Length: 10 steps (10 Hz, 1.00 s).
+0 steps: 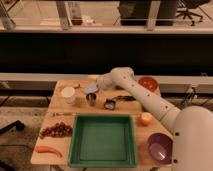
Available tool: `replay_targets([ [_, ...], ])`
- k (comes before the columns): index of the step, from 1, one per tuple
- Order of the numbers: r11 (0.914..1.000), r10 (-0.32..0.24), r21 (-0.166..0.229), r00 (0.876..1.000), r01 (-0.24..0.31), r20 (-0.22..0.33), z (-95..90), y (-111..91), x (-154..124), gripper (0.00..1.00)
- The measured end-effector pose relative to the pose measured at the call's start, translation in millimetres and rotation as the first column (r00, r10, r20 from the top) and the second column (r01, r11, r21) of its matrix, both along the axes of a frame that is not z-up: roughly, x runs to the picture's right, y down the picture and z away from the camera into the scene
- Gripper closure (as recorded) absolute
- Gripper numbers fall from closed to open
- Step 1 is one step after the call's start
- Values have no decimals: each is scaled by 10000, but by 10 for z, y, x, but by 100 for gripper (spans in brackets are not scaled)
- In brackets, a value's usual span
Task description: Place towel in red bowl
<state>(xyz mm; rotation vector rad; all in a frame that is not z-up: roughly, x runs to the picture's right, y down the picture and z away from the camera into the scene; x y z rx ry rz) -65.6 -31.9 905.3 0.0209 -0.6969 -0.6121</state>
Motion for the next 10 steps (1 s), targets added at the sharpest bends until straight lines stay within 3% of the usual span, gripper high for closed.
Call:
replay_targets([
  [7,9998,143,106,9999,-142,-81,285,118,-46,20],
  [10,9989,288,365,9995,-292,90,338,124,-123,20],
])
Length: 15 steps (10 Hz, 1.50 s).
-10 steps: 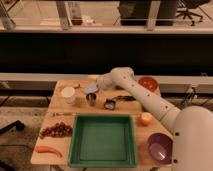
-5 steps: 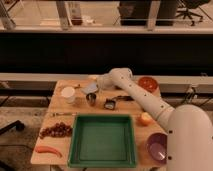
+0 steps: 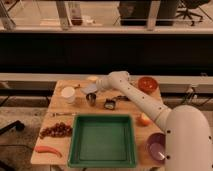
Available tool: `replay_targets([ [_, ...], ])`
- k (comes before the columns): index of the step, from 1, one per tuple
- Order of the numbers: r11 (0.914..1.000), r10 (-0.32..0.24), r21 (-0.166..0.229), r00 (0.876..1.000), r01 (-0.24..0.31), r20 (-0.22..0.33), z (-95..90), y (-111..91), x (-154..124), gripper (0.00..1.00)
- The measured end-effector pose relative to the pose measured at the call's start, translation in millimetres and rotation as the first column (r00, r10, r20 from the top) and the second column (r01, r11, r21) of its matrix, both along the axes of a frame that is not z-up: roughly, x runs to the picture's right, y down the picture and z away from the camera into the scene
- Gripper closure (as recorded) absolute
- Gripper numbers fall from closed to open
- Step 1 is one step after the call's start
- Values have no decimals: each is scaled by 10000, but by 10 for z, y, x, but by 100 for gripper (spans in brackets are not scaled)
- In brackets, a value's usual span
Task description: Place towel in red bowl
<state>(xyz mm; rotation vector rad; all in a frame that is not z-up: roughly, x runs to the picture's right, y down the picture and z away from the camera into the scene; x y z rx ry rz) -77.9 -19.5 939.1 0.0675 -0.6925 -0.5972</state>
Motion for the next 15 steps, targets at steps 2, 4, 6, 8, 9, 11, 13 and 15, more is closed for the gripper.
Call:
replay_targets([
  [2,9999,119,110,9999,-120,74,43,4,-5,20],
  [4,9997,140,223,9999,-141,64,105,13,-53,20],
  [6,9995,196,236,9998,-195,-27,181,30,-76,20],
  [8,9995,222,246,9997,-220,-117,245,50,-113,20],
  [9,9994,226,257,9996,-222,-150,271,58,-139,20],
  [11,9992,254,309,9994,-247,-226,317,46,-172,20],
  [13,9990,247,386,9993,-237,-275,338,16,-199,20],
  [15,9986,242,489,9991,-224,-361,348,-30,-200,20],
])
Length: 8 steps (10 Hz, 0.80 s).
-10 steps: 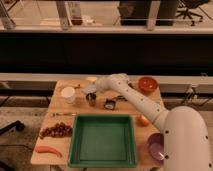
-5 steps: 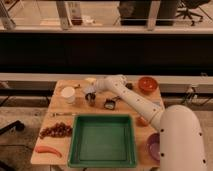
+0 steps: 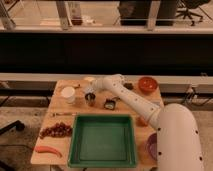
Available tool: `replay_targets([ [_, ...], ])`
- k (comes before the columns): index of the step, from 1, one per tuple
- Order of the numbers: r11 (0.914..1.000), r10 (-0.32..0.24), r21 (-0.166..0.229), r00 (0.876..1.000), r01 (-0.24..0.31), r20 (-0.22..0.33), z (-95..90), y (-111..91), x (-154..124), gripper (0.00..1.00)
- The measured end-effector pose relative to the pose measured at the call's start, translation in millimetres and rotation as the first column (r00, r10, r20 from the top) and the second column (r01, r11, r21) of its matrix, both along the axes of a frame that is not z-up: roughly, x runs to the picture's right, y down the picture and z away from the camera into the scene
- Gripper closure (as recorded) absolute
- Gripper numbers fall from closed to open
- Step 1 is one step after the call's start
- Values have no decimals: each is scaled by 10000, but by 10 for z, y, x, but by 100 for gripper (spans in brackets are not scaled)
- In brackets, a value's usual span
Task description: Place towel in red bowl
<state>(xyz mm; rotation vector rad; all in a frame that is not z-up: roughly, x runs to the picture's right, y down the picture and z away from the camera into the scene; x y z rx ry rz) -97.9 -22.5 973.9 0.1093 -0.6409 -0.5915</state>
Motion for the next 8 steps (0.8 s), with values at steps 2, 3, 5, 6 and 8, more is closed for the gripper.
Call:
replay_targets([
  [2,10000,-6,52,10000,7,-60,23,-26,-5,20],
  [3,10000,0,52,10000,1,-75,37,-29,-9,20],
  [5,10000,6,-4,9999,-6,-123,90,-17,-19,20],
  [6,10000,30,-42,9999,-31,-141,122,-13,-27,20],
  [8,9999,87,-98,9998,-89,-174,171,-21,-40,20],
])
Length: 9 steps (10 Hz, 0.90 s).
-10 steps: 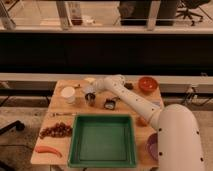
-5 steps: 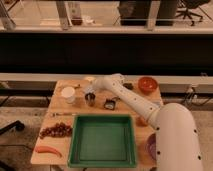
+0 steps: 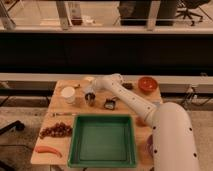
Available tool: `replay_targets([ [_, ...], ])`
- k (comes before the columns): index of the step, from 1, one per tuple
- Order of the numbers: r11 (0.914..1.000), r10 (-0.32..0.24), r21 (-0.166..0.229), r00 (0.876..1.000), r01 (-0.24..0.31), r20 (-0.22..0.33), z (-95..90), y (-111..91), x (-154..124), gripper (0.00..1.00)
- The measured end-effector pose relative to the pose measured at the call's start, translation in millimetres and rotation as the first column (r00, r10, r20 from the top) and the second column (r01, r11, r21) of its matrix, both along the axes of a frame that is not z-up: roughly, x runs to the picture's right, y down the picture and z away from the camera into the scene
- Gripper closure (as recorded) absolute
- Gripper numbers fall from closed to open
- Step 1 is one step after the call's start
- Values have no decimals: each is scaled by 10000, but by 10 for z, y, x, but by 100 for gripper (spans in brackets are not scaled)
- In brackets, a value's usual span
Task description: Place towel in red bowl
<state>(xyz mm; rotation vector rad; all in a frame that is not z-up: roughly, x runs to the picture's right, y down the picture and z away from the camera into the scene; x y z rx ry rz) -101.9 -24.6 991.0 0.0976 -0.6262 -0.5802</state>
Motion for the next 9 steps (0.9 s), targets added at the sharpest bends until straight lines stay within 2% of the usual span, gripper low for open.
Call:
replay_targets([
  [3,10000,89,-25,9999,-89,-80,55,-1,-11,20],
  [6,9998,178,2,9992,-178,-347,114,19,55,40],
  [7,9999,153,20,9984,-152,-536,132,30,96,52],
  [9,10000,79,-35,9969,-82,-784,154,69,153,61],
])
